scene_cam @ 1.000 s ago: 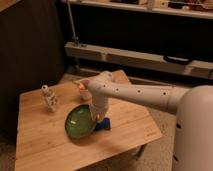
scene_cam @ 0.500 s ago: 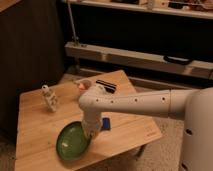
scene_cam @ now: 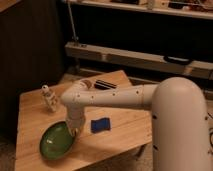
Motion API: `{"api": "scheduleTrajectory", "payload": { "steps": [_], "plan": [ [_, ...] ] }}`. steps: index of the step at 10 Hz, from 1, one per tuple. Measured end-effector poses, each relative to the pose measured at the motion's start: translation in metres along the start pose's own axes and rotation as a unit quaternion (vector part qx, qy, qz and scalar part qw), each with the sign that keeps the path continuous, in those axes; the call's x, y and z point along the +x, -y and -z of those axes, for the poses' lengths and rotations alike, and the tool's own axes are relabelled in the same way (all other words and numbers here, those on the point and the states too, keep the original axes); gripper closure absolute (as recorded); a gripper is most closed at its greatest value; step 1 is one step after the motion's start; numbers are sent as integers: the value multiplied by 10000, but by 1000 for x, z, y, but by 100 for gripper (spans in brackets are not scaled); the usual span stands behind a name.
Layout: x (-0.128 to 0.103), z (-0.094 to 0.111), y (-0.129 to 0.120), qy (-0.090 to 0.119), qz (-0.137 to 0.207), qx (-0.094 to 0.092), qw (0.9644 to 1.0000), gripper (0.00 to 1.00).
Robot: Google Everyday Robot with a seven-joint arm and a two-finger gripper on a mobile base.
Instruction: Drag the ceramic bowl in a circle
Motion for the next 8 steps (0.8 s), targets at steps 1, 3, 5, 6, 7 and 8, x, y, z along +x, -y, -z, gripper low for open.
{"api": "scheduleTrajectory", "payload": {
  "steps": [1, 3, 5, 6, 7, 8],
  "plan": [
    [16, 0, 9, -7, -31, 24, 10000, 100],
    [54, 8, 15, -129, -251, 79, 9996, 100],
    [86, 19, 1, -267, -596, 80, 9978, 100],
    [96, 24, -13, -333, -861, 55, 9957, 100],
    [99, 28, -29, -381, -1059, 18, 9936, 100],
    [97, 32, -45, -412, -1225, -24, 9916, 100]
  ]
}}
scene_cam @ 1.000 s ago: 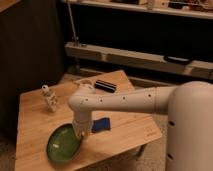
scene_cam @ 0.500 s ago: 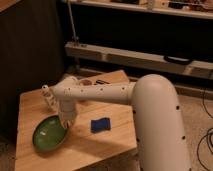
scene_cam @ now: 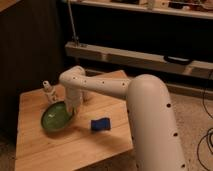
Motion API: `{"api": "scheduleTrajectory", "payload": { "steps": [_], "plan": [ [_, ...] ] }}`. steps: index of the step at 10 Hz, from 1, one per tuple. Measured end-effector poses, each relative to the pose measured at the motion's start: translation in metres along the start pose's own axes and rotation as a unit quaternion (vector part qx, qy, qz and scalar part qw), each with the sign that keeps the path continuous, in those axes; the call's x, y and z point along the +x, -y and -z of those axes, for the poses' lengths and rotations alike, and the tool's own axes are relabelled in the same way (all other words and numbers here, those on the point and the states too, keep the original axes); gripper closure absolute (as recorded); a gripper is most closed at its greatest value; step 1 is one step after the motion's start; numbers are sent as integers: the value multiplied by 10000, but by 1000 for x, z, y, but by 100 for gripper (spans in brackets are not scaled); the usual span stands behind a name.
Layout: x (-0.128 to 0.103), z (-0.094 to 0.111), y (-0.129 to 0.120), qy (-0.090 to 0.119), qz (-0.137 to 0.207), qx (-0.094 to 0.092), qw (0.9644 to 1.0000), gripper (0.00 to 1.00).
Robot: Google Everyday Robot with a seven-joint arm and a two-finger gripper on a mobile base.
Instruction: Drag the ceramic bowl in a circle
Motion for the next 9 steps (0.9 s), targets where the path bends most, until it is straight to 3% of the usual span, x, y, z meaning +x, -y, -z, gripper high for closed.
{"api": "scheduleTrajectory", "payload": {
  "steps": [4, 6, 9],
  "plan": [
    [-22, 22, -82, -95, -395, -196, 9990, 100],
    [-61, 31, -130, -24, -447, -344, 9984, 100],
    [-121, 20, -147, 160, -157, -494, 9985, 100]
  ]
}}
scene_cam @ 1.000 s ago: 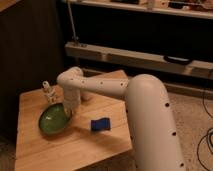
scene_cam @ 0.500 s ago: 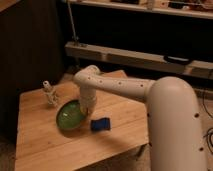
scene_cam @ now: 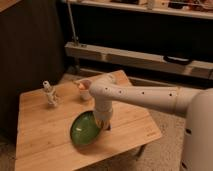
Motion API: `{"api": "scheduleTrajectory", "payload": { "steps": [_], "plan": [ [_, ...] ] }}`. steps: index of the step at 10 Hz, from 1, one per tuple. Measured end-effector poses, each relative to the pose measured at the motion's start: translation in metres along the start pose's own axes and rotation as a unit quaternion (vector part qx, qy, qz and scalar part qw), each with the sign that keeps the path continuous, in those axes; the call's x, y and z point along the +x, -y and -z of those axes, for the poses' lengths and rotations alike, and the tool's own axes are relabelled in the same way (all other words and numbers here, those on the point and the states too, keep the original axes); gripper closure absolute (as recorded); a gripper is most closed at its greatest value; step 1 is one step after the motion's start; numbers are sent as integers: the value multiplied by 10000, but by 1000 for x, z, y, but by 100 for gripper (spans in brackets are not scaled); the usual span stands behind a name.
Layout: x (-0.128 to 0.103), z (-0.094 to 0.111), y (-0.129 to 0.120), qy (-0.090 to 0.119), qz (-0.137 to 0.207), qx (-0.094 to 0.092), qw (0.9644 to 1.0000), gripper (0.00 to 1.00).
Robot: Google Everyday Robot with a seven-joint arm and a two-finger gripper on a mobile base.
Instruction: Drag the ceramic bowl in a circle
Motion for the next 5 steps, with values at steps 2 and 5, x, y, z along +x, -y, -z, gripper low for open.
{"api": "scheduleTrajectory", "payload": {
  "steps": [2, 5],
  "plan": [
    [-22, -7, 10, 108, 329, 7, 9994, 100],
    [-39, -14, 55, 263, 843, 54, 9961, 100]
  ]
}}
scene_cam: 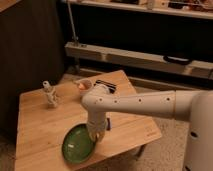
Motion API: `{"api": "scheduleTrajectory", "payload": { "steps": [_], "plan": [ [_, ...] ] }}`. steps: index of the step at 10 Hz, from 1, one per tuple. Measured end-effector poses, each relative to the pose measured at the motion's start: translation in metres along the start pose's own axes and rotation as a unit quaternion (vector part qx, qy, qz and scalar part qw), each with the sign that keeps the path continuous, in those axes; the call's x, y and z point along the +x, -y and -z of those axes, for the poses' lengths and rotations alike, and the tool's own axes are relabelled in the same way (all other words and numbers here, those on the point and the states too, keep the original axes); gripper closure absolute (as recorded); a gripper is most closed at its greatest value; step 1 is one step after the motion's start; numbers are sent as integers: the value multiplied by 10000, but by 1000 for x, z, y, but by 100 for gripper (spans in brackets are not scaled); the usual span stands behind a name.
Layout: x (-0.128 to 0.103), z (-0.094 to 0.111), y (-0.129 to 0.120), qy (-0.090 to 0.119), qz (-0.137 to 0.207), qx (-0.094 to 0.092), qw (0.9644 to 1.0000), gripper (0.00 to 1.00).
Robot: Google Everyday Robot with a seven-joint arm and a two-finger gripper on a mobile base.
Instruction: Drag the ceramic bowl in a circle
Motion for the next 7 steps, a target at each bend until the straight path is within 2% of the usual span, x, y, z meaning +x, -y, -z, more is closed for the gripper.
{"api": "scheduleTrajectory", "payload": {
  "steps": [3, 4, 6, 7],
  "plan": [
    [13, -7, 76, 167, 556, 10, 9983, 100],
    [24, -9, 104, 205, 710, 2, 9973, 100],
    [48, -11, 140, 169, 812, 8, 9966, 100],
    [67, -9, 151, 104, 718, 28, 9974, 100]
  ]
}}
